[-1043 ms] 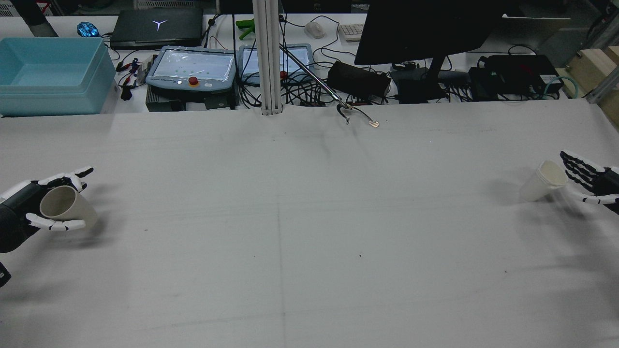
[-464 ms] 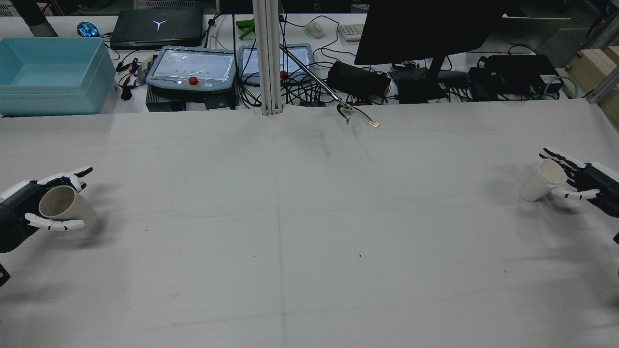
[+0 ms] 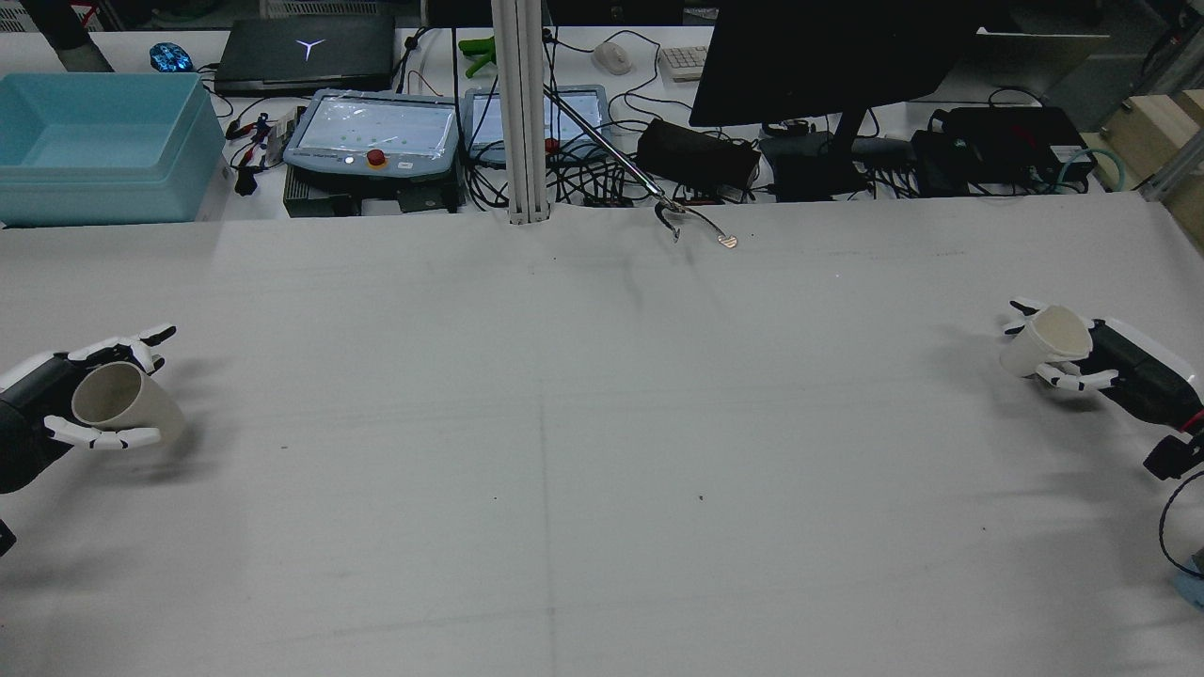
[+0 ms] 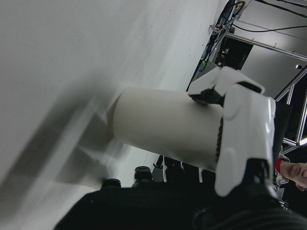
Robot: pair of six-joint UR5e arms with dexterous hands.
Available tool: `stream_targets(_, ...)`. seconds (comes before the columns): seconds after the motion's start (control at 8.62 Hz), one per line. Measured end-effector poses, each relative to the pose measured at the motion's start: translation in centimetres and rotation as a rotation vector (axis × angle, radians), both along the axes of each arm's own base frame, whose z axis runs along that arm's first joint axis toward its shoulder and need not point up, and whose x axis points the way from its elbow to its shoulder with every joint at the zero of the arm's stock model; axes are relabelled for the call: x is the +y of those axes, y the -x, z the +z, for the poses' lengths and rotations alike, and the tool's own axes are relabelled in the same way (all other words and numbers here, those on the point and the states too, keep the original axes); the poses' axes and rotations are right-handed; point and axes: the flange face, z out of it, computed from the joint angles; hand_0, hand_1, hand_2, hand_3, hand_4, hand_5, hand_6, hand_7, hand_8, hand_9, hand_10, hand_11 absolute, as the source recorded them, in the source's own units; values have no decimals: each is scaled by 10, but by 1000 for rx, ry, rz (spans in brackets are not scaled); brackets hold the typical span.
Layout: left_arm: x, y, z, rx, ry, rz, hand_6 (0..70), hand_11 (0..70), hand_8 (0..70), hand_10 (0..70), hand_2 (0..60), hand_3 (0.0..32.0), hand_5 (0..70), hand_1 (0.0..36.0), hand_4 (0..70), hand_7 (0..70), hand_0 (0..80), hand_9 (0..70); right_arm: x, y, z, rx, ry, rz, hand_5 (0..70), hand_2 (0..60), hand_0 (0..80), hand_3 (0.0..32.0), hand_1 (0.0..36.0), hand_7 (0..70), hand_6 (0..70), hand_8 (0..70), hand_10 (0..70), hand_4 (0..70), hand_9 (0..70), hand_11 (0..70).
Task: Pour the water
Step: 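Reach the right hand to the white paper cup and grasp it, then raise both cups, bringing the beige cup toward the table center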
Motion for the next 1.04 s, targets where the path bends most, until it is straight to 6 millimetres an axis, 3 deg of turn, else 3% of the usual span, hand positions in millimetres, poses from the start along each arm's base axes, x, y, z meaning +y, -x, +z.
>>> stream_targets(0.12, 0, 0, 1, -1, 2, 0, 105, 113, 21, 47, 600, 0, 700, 360, 272, 99, 800, 5, -1, 7, -2, -4, -2, 1, 188, 600, 800, 0, 360, 700, 517, 411, 0, 264, 575, 0)
stream_targets(0.23, 0, 0, 2, -2, 3, 0, 104, 114, 20, 47, 600, 0, 700, 360, 269, 98, 800, 5, -2, 13, -4, -8, -6, 3, 206, 600, 800, 0, 360, 700, 548, 455, 0, 242, 640, 0)
stream_targets(0.35, 0, 0, 3, -3, 4, 0, 106, 112, 20, 46, 600, 0, 700, 360, 275, 100, 800, 6, -4, 16, -8, -13, -12, 5, 221, 600, 800, 0, 360, 700, 571, 483, 0, 225, 680, 0)
stream_targets(0.58, 0, -3, -3, -1, 2, 3, 113, 109, 18, 44, 600, 0, 700, 360, 298, 109, 800, 7, -16, 22, -33, -33, -35, 18, 226, 600, 800, 0, 360, 700, 560, 455, 0, 221, 636, 0)
stream_targets(0.81, -13, -26, -39, 5, -7, 19, 114, 109, 17, 44, 600, 0, 700, 360, 296, 108, 800, 7, -41, 32, -107, -49, -50, 43, 223, 600, 800, 0, 360, 700, 550, 446, 0, 203, 617, 0)
stream_targets(0.93, -22, -48, -67, 11, -12, 35, 114, 105, 18, 41, 600, 0, 700, 360, 295, 108, 800, 7, -54, 35, -156, -57, -56, 72, 227, 600, 800, 0, 360, 700, 570, 449, 0, 241, 620, 0)
stream_targets(1.04, -31, -70, -97, 13, -16, 50, 115, 104, 18, 41, 600, 0, 700, 360, 287, 106, 800, 7, -67, 35, -200, -65, -64, 99, 231, 600, 800, 0, 360, 700, 595, 449, 0, 322, 617, 0)
